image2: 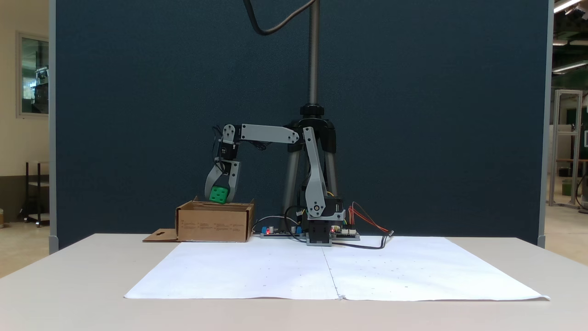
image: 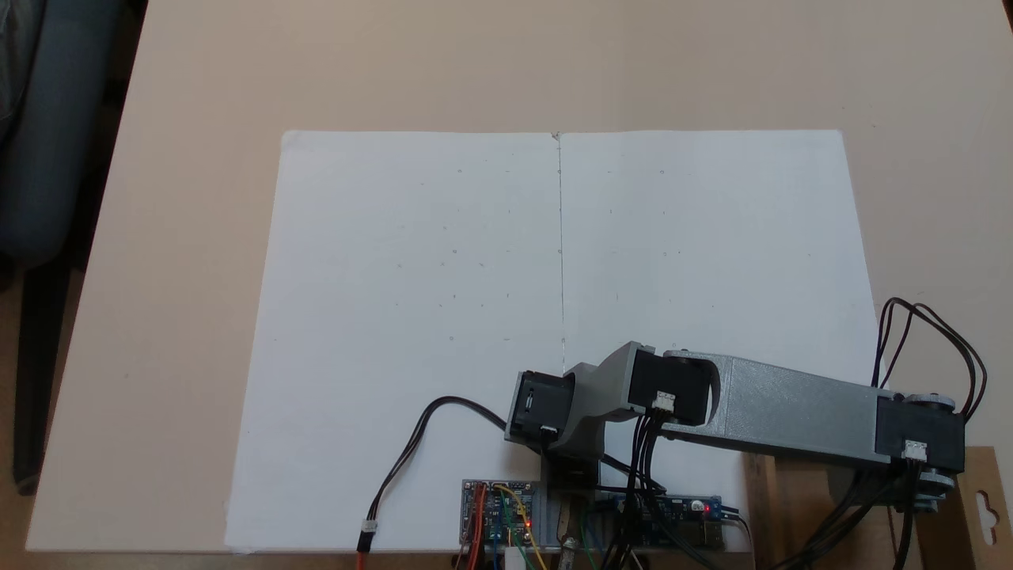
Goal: Grasp a green dice and put it in the bin.
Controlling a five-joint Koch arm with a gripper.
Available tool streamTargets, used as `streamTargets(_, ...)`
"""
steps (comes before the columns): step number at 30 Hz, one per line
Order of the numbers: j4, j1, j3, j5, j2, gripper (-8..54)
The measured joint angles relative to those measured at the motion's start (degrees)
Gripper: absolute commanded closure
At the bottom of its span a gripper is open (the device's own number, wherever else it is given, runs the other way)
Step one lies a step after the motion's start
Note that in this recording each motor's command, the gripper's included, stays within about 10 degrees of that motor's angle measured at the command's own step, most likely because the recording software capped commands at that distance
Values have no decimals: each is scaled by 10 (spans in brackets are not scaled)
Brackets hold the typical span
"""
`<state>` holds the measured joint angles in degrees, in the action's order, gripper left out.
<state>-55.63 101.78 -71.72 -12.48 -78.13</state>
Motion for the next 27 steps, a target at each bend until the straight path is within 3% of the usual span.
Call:
streamTargets(1,0,0,-1,0,1,337)
streamTargets(2,2,0,-1,0,1,294)
streamTargets(3,8,0,0,0,3,145)
streamTargets(7,31,-5,0,7,27,12)
streamTargets(17,129,-105,-1,109,20,24)
streamTargets(22,149,-307,1,148,-108,19)
streamTargets(27,181,-502,0,149,-137,11)
